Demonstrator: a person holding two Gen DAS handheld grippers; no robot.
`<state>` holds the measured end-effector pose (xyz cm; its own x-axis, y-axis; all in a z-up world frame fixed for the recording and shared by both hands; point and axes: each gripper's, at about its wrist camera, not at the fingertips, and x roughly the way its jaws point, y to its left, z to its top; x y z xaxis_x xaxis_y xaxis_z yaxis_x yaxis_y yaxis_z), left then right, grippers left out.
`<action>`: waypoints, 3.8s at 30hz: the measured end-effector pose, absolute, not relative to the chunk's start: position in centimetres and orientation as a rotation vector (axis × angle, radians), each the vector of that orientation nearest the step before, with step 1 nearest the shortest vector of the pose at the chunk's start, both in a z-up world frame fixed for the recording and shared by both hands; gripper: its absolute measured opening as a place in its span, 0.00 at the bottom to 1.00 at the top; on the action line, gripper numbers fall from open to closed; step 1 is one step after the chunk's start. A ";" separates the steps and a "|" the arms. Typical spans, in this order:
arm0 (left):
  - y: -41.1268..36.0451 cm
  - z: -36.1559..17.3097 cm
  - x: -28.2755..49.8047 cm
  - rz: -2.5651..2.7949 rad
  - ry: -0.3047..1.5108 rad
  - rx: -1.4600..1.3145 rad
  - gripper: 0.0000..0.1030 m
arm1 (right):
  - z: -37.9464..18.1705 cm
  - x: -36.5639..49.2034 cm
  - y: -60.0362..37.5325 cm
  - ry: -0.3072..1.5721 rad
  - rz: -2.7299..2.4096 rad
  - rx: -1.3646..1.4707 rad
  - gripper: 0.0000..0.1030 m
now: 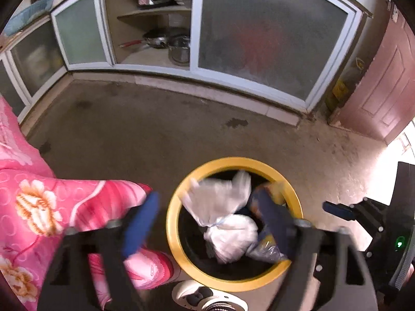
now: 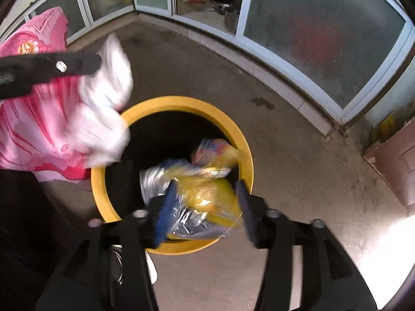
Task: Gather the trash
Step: 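Carry both items over the bin and open both tools to drop them, then swing both open tools back toward the bed, then grasp the blue glove with the left tool while the right tool grasps the red paper cup rim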
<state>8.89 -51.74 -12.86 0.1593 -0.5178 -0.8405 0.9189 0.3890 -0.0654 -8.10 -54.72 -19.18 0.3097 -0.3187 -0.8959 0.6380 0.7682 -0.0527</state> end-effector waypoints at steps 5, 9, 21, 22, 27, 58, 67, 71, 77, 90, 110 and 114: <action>-50.6 -11.6 9.5 -1.100 0.948 0.472 0.90 | -18.3 -10.4 -55.2 1.074 -0.697 0.378 0.53; -49.0 -9.2 9.8 -1.114 0.928 0.402 0.90 | -15.6 -12.0 -55.5 0.995 -0.739 0.372 0.54; -36.8 1.2 13.9 -1.066 0.783 0.160 0.92 | -5.9 -7.3 -52.3 0.778 -0.634 0.243 0.60; -35.4 2.0 14.4 -1.053 0.764 0.152 0.92 | -5.3 -6.7 -51.6 0.768 -0.615 0.231 0.60; -26.3 5.5 17.4 -0.931 0.682 0.115 0.92 | -1.8 -1.4 -47.7 0.705 -0.488 0.162 0.61; 3.7 4.8 33.6 -0.356 0.683 0.074 0.92 | 4.5 27.9 -26.3 0.661 0.026 -0.164 0.67; 0.3 3.4 34.3 -0.423 0.711 0.078 0.92 | 4.8 32.0 -25.8 0.690 0.105 -0.177 0.67; 0.9 3.2 37.2 -0.370 0.733 0.092 0.92 | 4.3 34.2 -25.6 0.717 0.135 -0.209 0.67; 1.5 3.0 42.2 -0.334 0.799 0.121 0.92 | 4.0 38.5 -25.6 0.776 0.178 -0.193 0.67; -0.3 2.4 50.6 -0.350 0.947 0.012 0.92 | 2.1 44.9 -23.2 0.868 0.244 -0.193 0.66; -1.1 0.0 55.0 -0.314 1.075 -0.065 0.03 | 0.9 48.0 -20.8 0.936 0.297 -0.134 0.03; -0.3 1.6 54.3 -0.334 1.040 -0.103 0.03 | 2.1 47.4 -20.6 0.907 0.317 -0.114 0.02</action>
